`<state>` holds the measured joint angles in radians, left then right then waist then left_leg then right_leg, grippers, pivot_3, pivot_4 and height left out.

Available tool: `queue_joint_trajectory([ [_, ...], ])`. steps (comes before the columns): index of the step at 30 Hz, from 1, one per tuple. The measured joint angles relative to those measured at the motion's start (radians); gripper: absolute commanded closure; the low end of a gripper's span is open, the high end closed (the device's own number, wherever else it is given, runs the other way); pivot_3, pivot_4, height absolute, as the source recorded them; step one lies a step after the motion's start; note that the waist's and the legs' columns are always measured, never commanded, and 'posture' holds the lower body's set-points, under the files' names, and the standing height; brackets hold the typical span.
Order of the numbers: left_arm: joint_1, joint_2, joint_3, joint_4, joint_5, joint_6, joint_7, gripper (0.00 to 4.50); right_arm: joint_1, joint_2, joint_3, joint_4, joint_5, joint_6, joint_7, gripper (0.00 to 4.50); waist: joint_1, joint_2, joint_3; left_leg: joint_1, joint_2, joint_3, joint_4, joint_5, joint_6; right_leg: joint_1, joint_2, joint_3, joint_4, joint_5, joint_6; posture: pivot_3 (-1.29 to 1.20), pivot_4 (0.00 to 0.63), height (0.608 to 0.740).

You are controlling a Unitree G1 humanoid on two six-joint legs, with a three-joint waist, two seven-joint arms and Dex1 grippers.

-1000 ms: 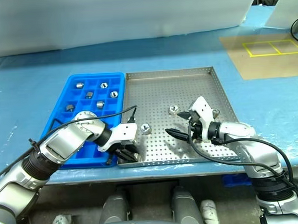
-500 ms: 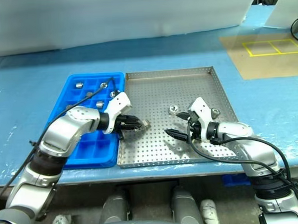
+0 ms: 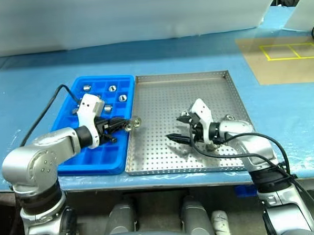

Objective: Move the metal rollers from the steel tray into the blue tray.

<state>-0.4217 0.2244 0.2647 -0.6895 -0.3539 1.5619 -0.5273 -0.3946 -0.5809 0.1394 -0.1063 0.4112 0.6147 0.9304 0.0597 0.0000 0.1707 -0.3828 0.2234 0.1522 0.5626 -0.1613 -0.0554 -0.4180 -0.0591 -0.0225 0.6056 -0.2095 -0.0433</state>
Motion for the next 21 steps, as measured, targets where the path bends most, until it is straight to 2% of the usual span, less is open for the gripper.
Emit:
queue_joint_trajectory([
  [6, 0.005, -0.044, 0.020, -0.025, -0.034, 0.009, 0.034, 3.69, -0.052, 0.035, 0.031, 0.061, -0.020, -0.024, 0.035, 0.00, 0.022, 0.000, 0.000, -0.002, -0.001, 0.000, 0.000, -0.001, 0.002, -0.001, 0.000, 0.000, 0.000, 0.000, 0.000, 0.07, 0.150, 0.740],
  [13, -0.006, -0.100, 0.032, 0.018, -0.120, 0.006, 0.020, 3.69, -0.053, 0.047, 0.020, 0.034, -0.001, -0.010, 0.031, 0.00, 0.036, 0.000, 0.000, -0.002, 0.000, 0.000, 0.000, -0.001, 0.002, -0.002, 0.000, 0.000, -0.001, 0.000, 0.000, 0.00, 0.150, 0.740],
  [21, -0.080, -0.057, -0.040, 0.199, -0.214, -0.071, -0.041, 3.69, -0.018, 0.047, 0.006, -0.040, 0.006, 0.010, -0.007, 0.00, 0.030, 0.000, 0.000, -0.002, 0.000, 0.001, 0.000, -0.001, 0.002, -0.002, 0.000, 0.001, 0.000, 0.000, 0.000, -0.07, 0.150, 0.740],
])
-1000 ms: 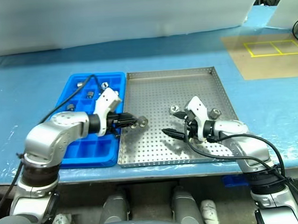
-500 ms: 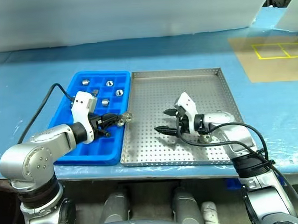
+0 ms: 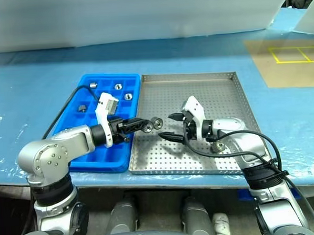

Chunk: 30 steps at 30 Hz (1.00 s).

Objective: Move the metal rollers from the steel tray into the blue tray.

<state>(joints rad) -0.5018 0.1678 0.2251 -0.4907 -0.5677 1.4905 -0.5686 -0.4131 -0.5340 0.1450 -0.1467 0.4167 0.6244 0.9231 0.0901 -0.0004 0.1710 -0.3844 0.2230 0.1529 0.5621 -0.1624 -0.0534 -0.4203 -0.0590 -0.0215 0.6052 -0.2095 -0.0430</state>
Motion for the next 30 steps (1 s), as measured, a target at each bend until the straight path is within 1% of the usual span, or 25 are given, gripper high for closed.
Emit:
queue_joint_trajectory([
  [4, -0.013, 0.039, -0.031, 0.059, -0.037, -0.031, -0.033, 3.69, 0.016, -0.002, -0.011, -0.027, 0.004, 0.011, -0.014, 0.00, -0.015, 0.000, 0.000, -0.001, 0.000, 0.000, -0.001, 0.001, -0.001, 0.000, 0.000, 0.000, -0.001, 0.000, 0.000, -0.09, 0.150, 0.740],
  [7, -0.018, 0.086, -0.066, 0.087, -0.058, -0.053, -0.057, 3.69, 0.032, -0.006, -0.018, -0.040, 0.018, 0.028, -0.018, 0.00, -0.022, 0.000, 0.000, -0.001, 0.000, 0.000, -0.001, 0.001, -0.001, 0.000, 0.000, 0.000, -0.001, 0.000, 0.000, -0.09, 0.150, 0.740],
  [10, -0.018, 0.102, -0.081, 0.102, -0.083, -0.075, -0.073, 3.69, 0.041, -0.016, -0.022, -0.061, 0.031, 0.051, -0.017, 0.00, -0.022, 0.000, 0.000, 0.000, 0.000, 0.000, 0.000, 0.001, -0.001, 0.000, 0.000, 0.000, 0.000, 0.000, 0.000, -0.12, 0.150, 0.740],
  [13, -0.023, 0.113, -0.099, 0.121, -0.103, -0.089, -0.080, 3.69, 0.040, -0.017, -0.027, -0.068, 0.049, 0.061, -0.015, 0.59, -0.024, 0.000, 0.000, 0.000, 0.000, 0.000, 0.000, 0.001, -0.001, 0.000, 0.000, 0.000, 0.000, 0.000, 0.000, -0.12, 0.150, 0.740],
  [16, -0.027, 0.119, -0.106, 0.132, -0.118, -0.101, -0.080, 3.69, 0.040, -0.016, -0.028, -0.069, 0.063, 0.066, -0.009, 1.57, -0.025, 0.000, 0.000, 0.000, 0.000, 0.000, 0.000, 0.001, -0.001, 0.000, 0.000, 0.000, 0.000, 0.000, 0.000, -0.12, 0.150, 0.740],
  [20, -0.027, 0.134, -0.108, 0.134, -0.133, -0.109, -0.077, 3.69, 0.038, -0.018, -0.029, -0.069, 0.078, 0.073, -0.004, 3.05, -0.024, 0.000, 0.000, 0.000, 0.000, 0.000, -0.001, 0.002, -0.003, 0.000, 0.000, 0.000, 0.000, 0.000, 0.000, -0.11, 0.150, 0.740],
  [21, -0.027, 0.135, -0.108, 0.134, -0.135, -0.110, -0.076, 3.69, 0.037, -0.018, -0.029, -0.069, 0.079, 0.074, -0.004, 3.28, -0.024, 0.000, 0.000, 0.000, 0.000, 0.000, 0.000, 0.002, -0.003, 0.000, 0.000, 0.000, 0.000, 0.000, 0.000, -0.11, 0.150, 0.740],
  [30, -0.027, 0.152, -0.110, 0.134, -0.158, -0.114, -0.070, 3.69, 0.033, -0.017, -0.027, -0.068, 0.085, 0.077, -0.003, 3.29, -0.024, 0.000, 0.000, 0.000, 0.000, 0.000, -0.001, 0.002, -0.003, 0.000, 0.000, 0.000, 0.000, 0.000, 0.000, -0.10, 0.150, 0.740],
])
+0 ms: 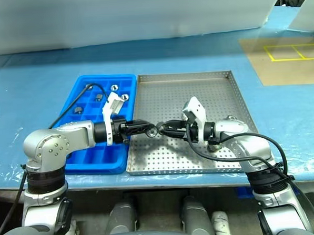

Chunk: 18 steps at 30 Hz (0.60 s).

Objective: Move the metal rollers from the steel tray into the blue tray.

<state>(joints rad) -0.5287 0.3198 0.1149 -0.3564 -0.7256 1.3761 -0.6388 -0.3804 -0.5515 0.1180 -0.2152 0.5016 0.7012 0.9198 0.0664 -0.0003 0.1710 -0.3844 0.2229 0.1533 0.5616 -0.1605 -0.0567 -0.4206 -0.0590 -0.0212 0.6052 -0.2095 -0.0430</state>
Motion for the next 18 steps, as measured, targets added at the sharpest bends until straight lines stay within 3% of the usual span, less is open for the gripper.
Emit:
queue_joint_trajectory([
  [18, 0.019, 0.059, -0.018, -0.015, -0.052, -0.053, 0.034, 3.69, -0.001, 0.012, 0.012, 0.009, -0.010, -0.040, -0.010, 3.29, 0.000, 0.000, 0.000, 0.000, 0.000, 0.000, 0.000, 0.000, 0.000, 0.000, 0.000, 0.000, 0.000, 0.000, 0.000, -0.07, 0.150, 0.740],
])
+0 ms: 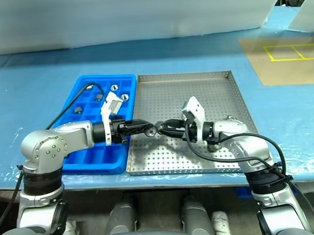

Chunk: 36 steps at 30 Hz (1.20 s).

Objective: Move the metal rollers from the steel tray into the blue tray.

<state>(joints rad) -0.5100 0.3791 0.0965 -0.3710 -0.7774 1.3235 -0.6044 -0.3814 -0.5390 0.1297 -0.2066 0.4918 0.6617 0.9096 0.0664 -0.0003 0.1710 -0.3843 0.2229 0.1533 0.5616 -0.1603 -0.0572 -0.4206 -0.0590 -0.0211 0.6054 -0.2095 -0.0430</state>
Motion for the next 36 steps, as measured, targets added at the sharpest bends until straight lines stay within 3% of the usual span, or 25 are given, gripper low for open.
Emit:
queue_joint_trajectory([
  [31, 0.064, 0.103, 0.004, -0.053, -0.176, -0.064, 0.087, 3.69, -0.056, -0.049, -0.012, 0.080, 0.063, -0.117, 0.058, 3.29, 0.002, 0.000, 0.001, 0.000, 0.000, 0.000, 0.000, 0.000, 0.000, 0.000, 0.000, 0.000, 0.001, 0.000, 0.000, -0.05, 0.150, 0.740],
  [34, 0.077, 0.143, 0.010, -0.054, -0.184, -0.067, 0.092, 3.69, -0.043, -0.059, -0.015, 0.088, 0.065, -0.124, 0.063, 3.29, 0.002, 0.000, 0.001, 0.000, 0.000, 0.000, 0.001, 0.000, 0.000, 0.000, 0.000, 0.000, 0.001, 0.000, 0.000, -0.05, 0.150, 0.740],
  [36, 0.109, 0.221, 0.066, -0.046, -0.180, -0.059, 0.097, 3.69, -0.018, -0.158, -0.095, 0.199, 0.022, -0.115, 0.025, 3.29, 0.011, 0.000, 0.001, -0.001, -0.001, 0.000, 0.001, 0.000, 0.000, 0.000, -0.001, 0.000, 0.000, 0.000, 0.000, -0.05, 0.150, 0.740],
])
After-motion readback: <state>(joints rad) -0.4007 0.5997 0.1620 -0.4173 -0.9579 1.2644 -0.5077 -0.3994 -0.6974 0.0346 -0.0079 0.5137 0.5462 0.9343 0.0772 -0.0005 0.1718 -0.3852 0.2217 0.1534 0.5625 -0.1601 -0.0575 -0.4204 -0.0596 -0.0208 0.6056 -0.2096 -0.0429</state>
